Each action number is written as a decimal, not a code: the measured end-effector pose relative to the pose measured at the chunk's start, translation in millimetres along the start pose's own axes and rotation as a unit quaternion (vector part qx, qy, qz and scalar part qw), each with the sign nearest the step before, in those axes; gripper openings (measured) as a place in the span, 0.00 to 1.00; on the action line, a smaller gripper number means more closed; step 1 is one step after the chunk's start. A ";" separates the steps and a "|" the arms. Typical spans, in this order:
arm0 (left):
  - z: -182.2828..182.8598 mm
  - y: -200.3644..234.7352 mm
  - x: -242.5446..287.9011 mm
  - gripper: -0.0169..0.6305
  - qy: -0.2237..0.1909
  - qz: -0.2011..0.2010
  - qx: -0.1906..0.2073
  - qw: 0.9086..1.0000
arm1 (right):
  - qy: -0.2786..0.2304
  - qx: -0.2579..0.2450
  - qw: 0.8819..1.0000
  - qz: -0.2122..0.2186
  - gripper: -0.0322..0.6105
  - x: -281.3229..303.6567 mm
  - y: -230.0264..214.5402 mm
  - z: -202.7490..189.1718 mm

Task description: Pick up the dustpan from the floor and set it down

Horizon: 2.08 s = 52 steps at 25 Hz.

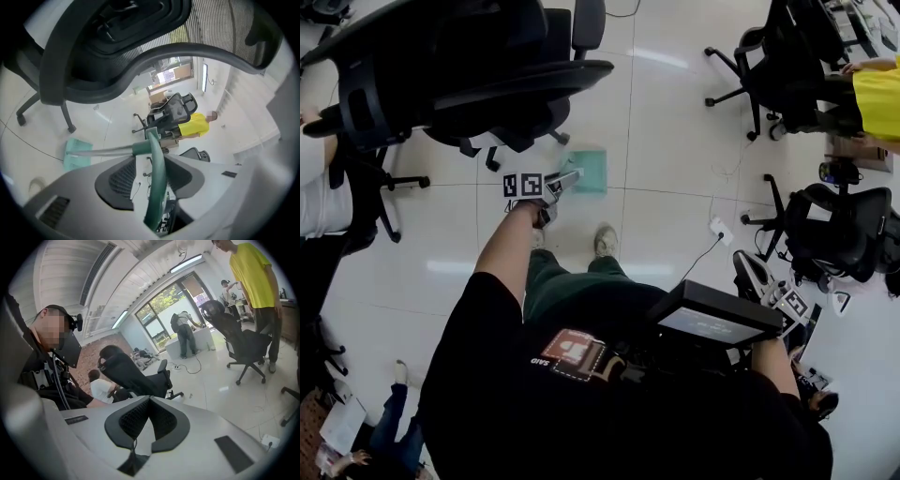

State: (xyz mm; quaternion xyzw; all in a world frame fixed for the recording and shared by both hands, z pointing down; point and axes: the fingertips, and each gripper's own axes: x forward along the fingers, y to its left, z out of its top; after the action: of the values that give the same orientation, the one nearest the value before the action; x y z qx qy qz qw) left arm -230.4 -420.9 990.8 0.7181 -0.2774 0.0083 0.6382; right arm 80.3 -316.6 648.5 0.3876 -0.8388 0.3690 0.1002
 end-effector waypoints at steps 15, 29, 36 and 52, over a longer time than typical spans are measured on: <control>-22.1 -202.9 -58.3 0.09 -0.016 -0.118 0.042 0.992 | -0.057 -0.019 0.997 0.048 0.07 -28.0 35.7 39.9; -19.0 -430.8 -157.4 0.11 -0.128 -0.125 0.123 0.976 | -0.148 -0.066 0.979 0.121 0.06 -88.4 89.7 117.6; -24.2 -467.9 -168.7 0.10 -0.158 -0.155 0.106 0.969 | -0.161 -0.089 0.973 0.139 0.07 -105.1 112.1 130.8; -31.0 -459.5 -160.7 0.12 -0.122 -0.124 0.116 0.978 | -0.165 -0.092 0.973 0.132 0.07 -107.8 109.2 140.6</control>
State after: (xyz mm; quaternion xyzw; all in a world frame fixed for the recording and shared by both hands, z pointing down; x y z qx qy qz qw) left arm -167.8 -315.6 518.6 0.8113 -0.2598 -0.1266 0.5082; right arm 91.0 -305.8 440.9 0.3185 -0.9178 0.2308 -0.0539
